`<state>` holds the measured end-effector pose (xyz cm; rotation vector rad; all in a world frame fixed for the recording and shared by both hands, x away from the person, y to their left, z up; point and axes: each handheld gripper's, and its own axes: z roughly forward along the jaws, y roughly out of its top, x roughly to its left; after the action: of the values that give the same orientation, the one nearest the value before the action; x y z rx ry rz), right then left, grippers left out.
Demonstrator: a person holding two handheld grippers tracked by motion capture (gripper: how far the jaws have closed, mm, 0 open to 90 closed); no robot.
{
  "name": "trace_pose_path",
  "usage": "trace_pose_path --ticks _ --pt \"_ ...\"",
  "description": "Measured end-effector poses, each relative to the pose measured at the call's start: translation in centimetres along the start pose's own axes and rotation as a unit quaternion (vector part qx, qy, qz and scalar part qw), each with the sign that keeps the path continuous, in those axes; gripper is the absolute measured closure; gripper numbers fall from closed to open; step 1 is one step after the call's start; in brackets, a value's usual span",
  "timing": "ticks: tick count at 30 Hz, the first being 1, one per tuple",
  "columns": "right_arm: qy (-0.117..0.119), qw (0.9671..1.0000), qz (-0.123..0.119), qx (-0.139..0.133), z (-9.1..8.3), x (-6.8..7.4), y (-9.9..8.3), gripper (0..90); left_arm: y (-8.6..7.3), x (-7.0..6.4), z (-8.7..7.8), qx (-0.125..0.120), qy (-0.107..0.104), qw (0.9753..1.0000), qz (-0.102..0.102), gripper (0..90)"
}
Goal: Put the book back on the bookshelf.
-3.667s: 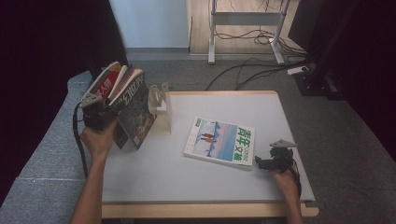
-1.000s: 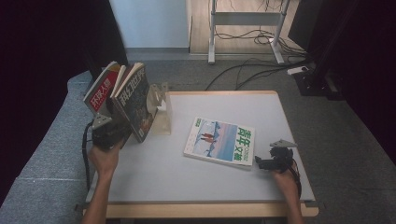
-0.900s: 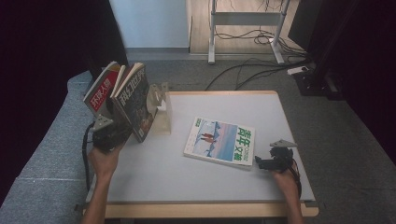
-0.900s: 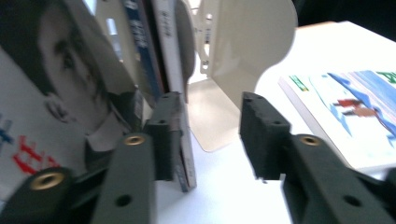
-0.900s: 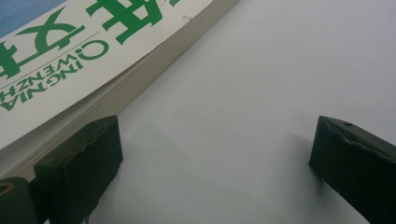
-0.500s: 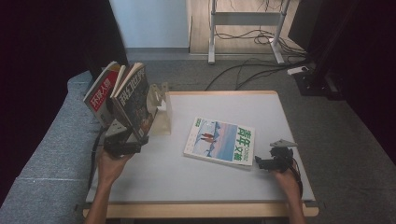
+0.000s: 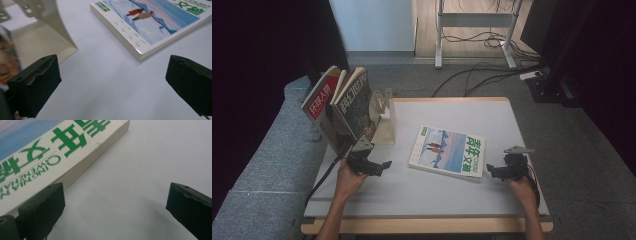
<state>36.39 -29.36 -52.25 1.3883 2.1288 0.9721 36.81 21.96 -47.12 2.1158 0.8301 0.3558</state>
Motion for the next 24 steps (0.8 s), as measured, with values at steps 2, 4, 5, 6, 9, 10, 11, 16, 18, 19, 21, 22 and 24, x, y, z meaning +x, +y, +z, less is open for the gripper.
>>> trace_pose_path --ticks 2,4,5,6,9,10,11,16,18,19,21,22,24 --pt "0.003 1.0 -0.004 -0.004 0.2 0.0 0.6 0.2 0.0 -0.3 1.1 0.01 -0.023 0.9997 0.002 0.0" --pt "0.006 0.9999 -0.006 -0.009 0.4 0.0 1.1 0.0 0.1 -0.6 1.7 0.019 -0.024 0.9995 0.006 0.0" --pt "0.006 0.9999 -0.006 -0.009 0.4 0.0 1.1 0.0 0.1 -0.6 1.7 0.019 -0.024 0.9995 0.006 0.0" --pt "0.01 0.9998 -0.01 -0.012 0.8 0.1 1.6 0.0 0.1 -0.7 2.2 0.016 -0.033 0.9993 0.002 0.0" --pt "0.014 0.9996 -0.016 -0.016 1.2 0.4 2.2 0.0 0.1 -0.7 2.9 0.016 -0.041 0.999 -0.006 0.0" --pt "0.016 0.9995 -0.018 -0.019 1.4 0.5 2.4 0.0 0.1 -0.7 2.9 0.016 -0.041 0.999 -0.006 0.0" --pt "0.016 0.9995 -0.018 -0.019 1.4 0.5 2.4 0.0 0.1 -0.8 3.2 0.021 -0.043 0.9988 -0.006 0.0" --pt "0.025 0.999 -0.033 -0.02 2.5 1.1 3.8 0.0 1.1 -1.7 4.2 0.039 -0.04 0.9983 0.019 0.0" --pt "0.027 0.9987 -0.038 -0.019 2.9 1.3 4.2 0.0 1.7 -2.0 4.6 0.04 -0.043 0.9981 0.021 0.0" --pt "0.03 0.9986 -0.041 -0.019 3.2 1.4 4.5 0.0 2.3 -2.1 5.0 0.044 -0.042 0.9977 0.029 0.0" --pt "0.033 0.9983 -0.044 -0.016 3.7 1.5 4.8 0.0 2.8 -2.1 5.5 0.047 -0.047 0.9974 0.028 0.0" --pt "0.034 0.9981 -0.048 -0.015 3.9 1.5 5.0 0.0 3.0 -2.2 5.9 0.05 -0.046 0.9972 0.031 0.0" --pt "0.037 0.9979 -0.051 -0.013 4.4 1.5 5.2 0.0 3.2 -2.3 6.4 0.048 -0.052 0.9971 0.029 0.0"
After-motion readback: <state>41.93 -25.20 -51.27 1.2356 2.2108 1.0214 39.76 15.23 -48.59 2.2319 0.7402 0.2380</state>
